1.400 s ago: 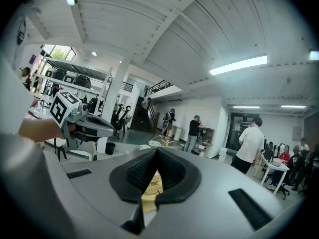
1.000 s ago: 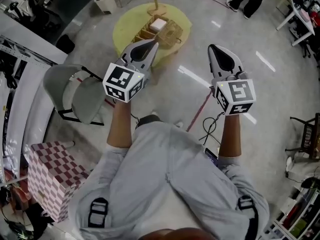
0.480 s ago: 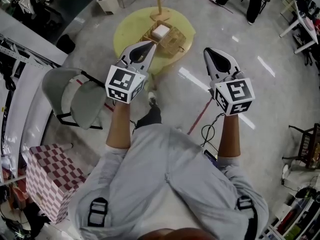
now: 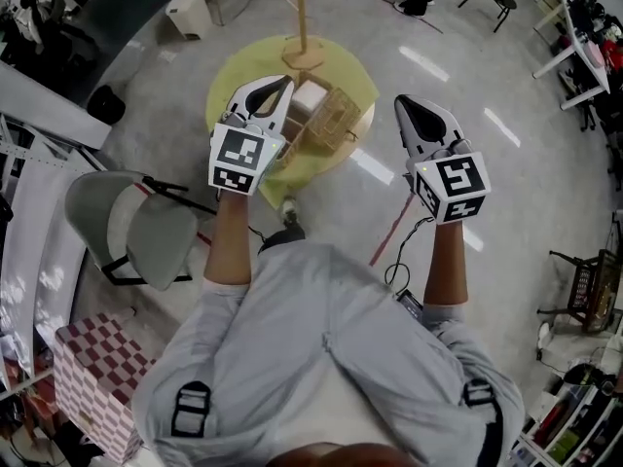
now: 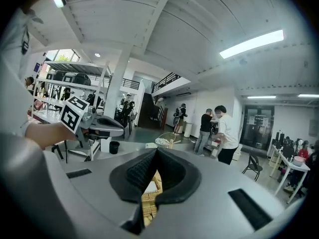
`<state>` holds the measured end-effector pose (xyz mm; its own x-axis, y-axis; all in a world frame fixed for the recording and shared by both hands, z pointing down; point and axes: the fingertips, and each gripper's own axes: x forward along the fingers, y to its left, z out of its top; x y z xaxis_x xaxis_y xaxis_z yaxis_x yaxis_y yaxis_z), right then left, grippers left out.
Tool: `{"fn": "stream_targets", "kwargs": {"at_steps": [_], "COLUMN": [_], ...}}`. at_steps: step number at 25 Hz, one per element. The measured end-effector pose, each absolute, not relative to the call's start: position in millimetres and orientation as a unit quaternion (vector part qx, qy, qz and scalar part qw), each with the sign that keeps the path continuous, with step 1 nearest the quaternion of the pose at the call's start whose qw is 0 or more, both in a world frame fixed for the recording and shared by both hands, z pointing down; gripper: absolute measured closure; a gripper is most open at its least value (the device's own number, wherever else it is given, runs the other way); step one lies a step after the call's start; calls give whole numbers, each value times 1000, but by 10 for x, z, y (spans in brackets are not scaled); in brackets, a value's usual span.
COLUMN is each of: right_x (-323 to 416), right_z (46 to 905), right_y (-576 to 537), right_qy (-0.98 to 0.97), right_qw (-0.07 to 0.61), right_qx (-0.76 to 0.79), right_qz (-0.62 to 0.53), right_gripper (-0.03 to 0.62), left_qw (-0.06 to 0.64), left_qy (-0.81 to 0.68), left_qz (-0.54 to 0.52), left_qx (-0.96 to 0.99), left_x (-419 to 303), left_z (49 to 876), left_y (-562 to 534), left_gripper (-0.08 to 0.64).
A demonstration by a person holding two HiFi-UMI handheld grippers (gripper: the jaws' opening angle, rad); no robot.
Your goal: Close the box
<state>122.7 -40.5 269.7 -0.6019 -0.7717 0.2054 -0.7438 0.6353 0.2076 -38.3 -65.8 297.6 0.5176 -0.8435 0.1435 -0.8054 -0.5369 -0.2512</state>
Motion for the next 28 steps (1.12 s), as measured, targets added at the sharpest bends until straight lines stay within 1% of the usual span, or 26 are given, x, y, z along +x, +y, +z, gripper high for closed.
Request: {"fn": "stream_targets", "kwargs": {"at_steps": [3,7,13,20,28], "right_x": [1109,967,833,1000,1157], "right_z": [2732,2856,3300,3715,4279], "right_y": [-778,-1202,-1622,-1925,-2161], "right_qy": [-892,-884,-875,-875,-902], "right_qw": [139,147,191,210,233], "right_qx": [429,442,444,435,359], "right_qz": [-40,-32,-9,18,48], "right_gripper": [569,569,569,568,568], "left_qw": [76,52,9,-32,-87], "left_qy": [467,446,418,433,486], "left_qz": [-139,-134,-121,-134,-159], "left_qx": [-870,-883,-900,-891,-855], "left_x": [-470,-536,-536,-513,-337], "left_z": [3028,3160,3468,3944,4383], "left_y": [-1040,-1409,-1823,-2106,-2165], "left_gripper": [531,531,531,531,531]}}
